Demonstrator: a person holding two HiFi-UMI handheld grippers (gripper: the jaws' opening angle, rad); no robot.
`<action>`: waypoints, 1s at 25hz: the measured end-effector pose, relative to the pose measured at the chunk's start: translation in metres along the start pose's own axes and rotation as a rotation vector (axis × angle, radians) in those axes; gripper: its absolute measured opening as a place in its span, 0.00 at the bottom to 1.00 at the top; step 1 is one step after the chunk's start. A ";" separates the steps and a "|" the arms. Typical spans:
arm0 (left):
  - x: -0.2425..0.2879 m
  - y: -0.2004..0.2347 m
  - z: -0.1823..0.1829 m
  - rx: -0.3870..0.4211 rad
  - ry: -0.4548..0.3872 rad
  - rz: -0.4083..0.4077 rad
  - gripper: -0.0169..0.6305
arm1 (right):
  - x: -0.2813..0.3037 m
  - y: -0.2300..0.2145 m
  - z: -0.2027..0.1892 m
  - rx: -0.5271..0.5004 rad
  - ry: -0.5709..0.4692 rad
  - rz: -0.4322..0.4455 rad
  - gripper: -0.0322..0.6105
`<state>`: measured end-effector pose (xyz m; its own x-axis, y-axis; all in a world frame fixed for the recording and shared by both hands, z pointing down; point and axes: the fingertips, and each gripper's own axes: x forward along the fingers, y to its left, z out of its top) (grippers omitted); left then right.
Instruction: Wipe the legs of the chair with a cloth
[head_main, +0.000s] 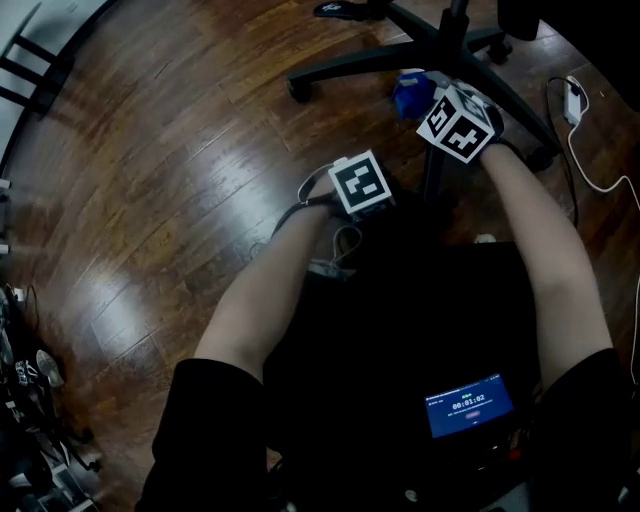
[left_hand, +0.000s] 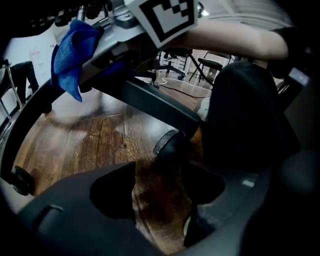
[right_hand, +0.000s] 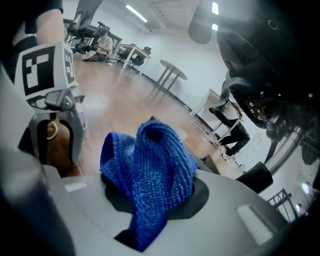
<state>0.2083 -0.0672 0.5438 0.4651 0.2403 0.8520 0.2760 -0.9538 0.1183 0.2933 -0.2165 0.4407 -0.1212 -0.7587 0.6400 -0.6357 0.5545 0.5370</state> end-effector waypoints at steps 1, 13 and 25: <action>0.004 0.004 0.000 0.009 -0.004 -0.006 0.47 | 0.008 -0.012 -0.003 0.006 0.004 -0.020 0.18; 0.022 -0.002 -0.020 0.190 0.149 0.058 0.47 | -0.027 0.052 -0.002 0.086 -0.085 0.093 0.18; 0.028 -0.003 -0.031 0.242 0.217 0.061 0.47 | -0.059 0.156 0.006 -0.081 -0.069 0.299 0.18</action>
<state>0.1942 -0.0633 0.5828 0.3041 0.1151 0.9457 0.4568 -0.8888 -0.0387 0.1968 -0.0878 0.4834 -0.3466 -0.5779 0.7388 -0.5017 0.7797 0.3746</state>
